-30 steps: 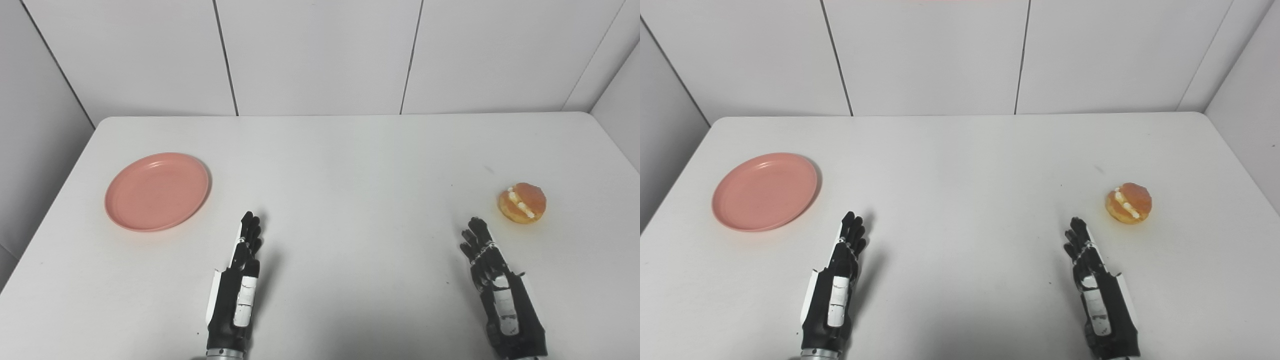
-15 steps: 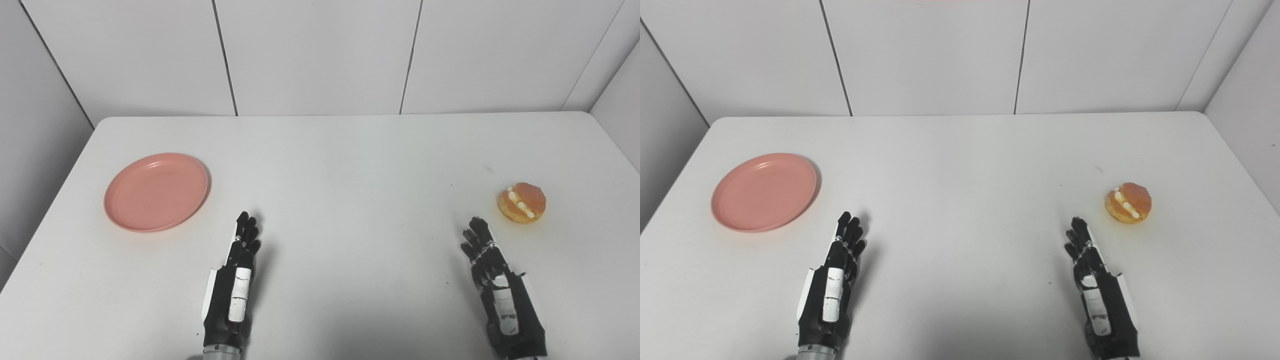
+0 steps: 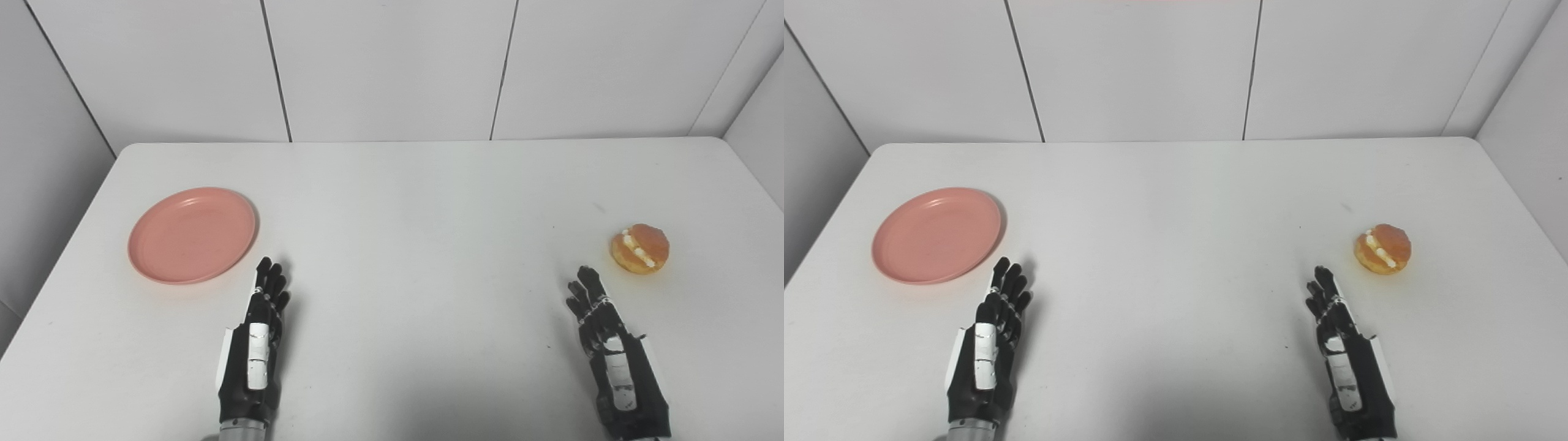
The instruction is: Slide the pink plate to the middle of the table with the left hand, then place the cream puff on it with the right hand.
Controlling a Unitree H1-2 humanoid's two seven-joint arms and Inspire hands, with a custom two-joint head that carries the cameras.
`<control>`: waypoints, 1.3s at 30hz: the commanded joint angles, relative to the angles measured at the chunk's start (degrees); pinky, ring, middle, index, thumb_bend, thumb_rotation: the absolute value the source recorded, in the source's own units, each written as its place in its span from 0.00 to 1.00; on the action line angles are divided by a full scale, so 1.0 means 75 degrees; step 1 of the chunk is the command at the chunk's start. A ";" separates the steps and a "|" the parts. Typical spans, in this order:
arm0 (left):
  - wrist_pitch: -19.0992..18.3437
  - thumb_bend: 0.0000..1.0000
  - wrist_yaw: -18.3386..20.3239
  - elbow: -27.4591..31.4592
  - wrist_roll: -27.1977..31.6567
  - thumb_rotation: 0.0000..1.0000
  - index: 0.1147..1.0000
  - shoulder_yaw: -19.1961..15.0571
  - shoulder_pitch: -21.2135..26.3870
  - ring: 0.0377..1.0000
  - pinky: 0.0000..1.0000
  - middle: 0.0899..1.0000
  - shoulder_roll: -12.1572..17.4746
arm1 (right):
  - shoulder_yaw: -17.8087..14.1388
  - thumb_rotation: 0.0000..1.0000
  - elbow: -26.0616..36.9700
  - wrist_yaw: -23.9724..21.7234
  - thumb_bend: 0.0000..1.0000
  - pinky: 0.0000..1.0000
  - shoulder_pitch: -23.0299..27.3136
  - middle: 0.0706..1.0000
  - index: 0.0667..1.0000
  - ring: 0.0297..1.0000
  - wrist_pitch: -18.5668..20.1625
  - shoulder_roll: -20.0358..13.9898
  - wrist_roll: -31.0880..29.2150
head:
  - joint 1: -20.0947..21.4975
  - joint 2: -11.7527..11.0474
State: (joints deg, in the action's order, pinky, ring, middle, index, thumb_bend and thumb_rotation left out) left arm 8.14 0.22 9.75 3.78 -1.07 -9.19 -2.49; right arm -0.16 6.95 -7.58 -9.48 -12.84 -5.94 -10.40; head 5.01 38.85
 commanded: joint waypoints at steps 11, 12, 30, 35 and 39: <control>-0.0313 0.84 0.0164 0.0169 0.0160 0.99 1.00 -0.0079 -0.0167 1.00 1.00 1.00 0.0146 | -0.0003 0.94 0.0008 0.0018 0.92 0.99 -0.0173 1.00 0.95 0.98 0.0171 0.0044 0.0042 | 0.0028 -0.0033; -0.0290 0.84 0.0172 0.0146 0.0162 0.99 1.00 -0.0069 -0.0163 1.00 1.00 1.00 0.0135 | -0.0008 0.94 -0.0002 0.0035 0.92 0.99 -0.0167 1.00 0.95 0.98 0.0177 0.0056 0.0050 | 0.0006 -0.0061; 0.0535 0.83 0.0009 -0.0685 -0.0288 0.99 1.00 0.0205 -0.0163 1.00 1.00 0.99 -0.0159 | -0.0160 0.95 -0.0651 -0.0298 0.94 1.00 -0.0122 1.00 0.97 1.00 -0.0150 -0.0215 -0.0234 | -0.1094 -0.0850; 0.0763 0.83 -0.0100 -0.1001 -0.0458 0.99 1.00 0.0333 -0.0114 1.00 1.00 0.99 -0.0287 | -0.0226 0.97 -0.1036 -0.0511 0.92 1.00 -0.0048 1.00 0.98 1.00 -0.0380 -0.0355 -0.0430 | -0.1385 -0.1175; 0.0966 0.83 -0.0198 -0.1228 -0.0524 0.98 1.00 0.0395 -0.0072 1.00 1.00 0.99 -0.0366 | -0.0239 0.98 -0.1297 -0.0653 0.91 1.00 0.0011 1.00 0.99 1.00 -0.0545 -0.0440 -0.0510 | -0.1512 -0.1377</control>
State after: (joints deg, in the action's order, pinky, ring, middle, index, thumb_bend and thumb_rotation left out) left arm 15.63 -0.87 4.86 0.63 0.84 -8.50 -3.12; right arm -1.32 1.73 -12.20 -8.33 -18.14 -8.26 -14.35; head -6.32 28.48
